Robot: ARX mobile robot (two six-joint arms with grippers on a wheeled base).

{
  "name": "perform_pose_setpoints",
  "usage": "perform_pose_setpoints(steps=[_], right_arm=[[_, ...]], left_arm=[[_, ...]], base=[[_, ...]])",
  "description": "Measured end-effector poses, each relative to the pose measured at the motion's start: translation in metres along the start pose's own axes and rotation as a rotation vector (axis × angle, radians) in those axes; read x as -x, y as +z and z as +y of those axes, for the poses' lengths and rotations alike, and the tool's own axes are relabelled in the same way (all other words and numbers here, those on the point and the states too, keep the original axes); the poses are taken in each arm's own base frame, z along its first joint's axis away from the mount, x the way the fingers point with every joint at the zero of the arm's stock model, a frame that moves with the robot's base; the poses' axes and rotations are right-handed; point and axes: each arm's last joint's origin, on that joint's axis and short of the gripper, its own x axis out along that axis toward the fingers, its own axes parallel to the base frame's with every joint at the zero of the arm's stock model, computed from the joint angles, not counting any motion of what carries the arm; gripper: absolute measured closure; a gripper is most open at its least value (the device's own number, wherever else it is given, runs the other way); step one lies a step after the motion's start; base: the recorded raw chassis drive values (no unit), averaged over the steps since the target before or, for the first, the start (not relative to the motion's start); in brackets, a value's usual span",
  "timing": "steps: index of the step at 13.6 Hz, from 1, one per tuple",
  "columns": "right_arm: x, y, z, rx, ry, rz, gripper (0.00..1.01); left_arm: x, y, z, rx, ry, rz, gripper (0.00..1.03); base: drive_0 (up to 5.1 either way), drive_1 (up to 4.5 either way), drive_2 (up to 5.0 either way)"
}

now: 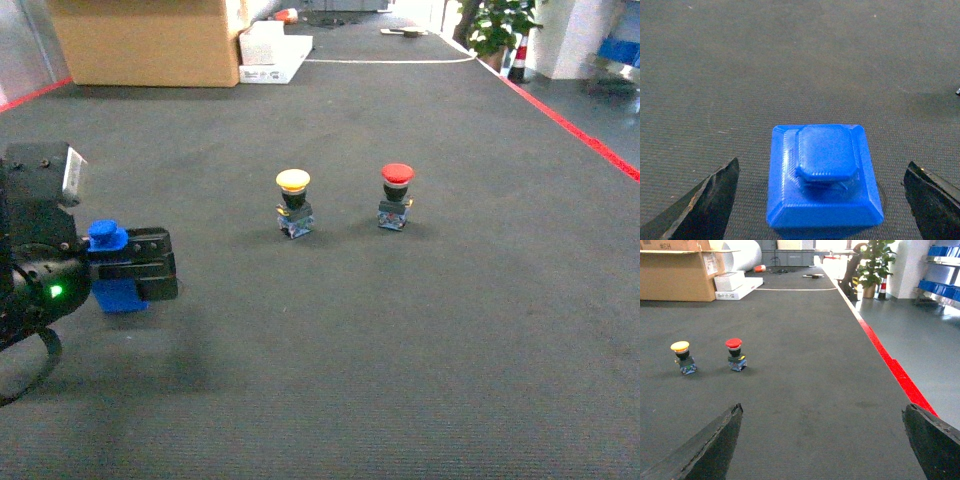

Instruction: Pick blue part to blue bin on bottom shelf

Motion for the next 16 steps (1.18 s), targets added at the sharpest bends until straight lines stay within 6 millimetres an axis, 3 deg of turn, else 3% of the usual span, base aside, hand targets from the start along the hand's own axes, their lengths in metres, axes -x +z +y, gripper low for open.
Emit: perform_pose_setpoints(steps=[6,7,10,12,14,16], right_arm=[[0.000,0.000,0.000,0.000,0.000,0.000,0.03],[0.000,0.000,0.000,0.000,0.000,0.000,0.03],[0.000,0.000,0.000,0.000,0.000,0.000,0.03],[0.000,0.000,0.000,0.000,0.000,0.000,0.03],[0.000,0.000,0.000,0.000,0.000,0.000,0.03],[0.000,0.000,0.000,0.000,0.000,0.000,0.03]], left_arm=[[-0.037,0.002,0.008,0.030,0.046,0.035,0.05],[-0.041,0.004,0.009,0.028,0.055,0.038,0.10],[-0.045,0.004,0.010,0.024,0.045,0.050,0.43],[-0.045,0.005,0.012,0.029,0.034,0.044,0.59],[-0.016,0.002,0.015,0.068,0.019,0.031,0.59],[0.054,0.013,0.015,0.051,0.019,-0.067,0.59]], base=[[0.0,0.00,0.0],[0.0,0.00,0.0],[0.0,0.00,0.0],[0.0,0.00,0.0],[0.0,0.00,0.0],[0.0,0.00,0.0]])
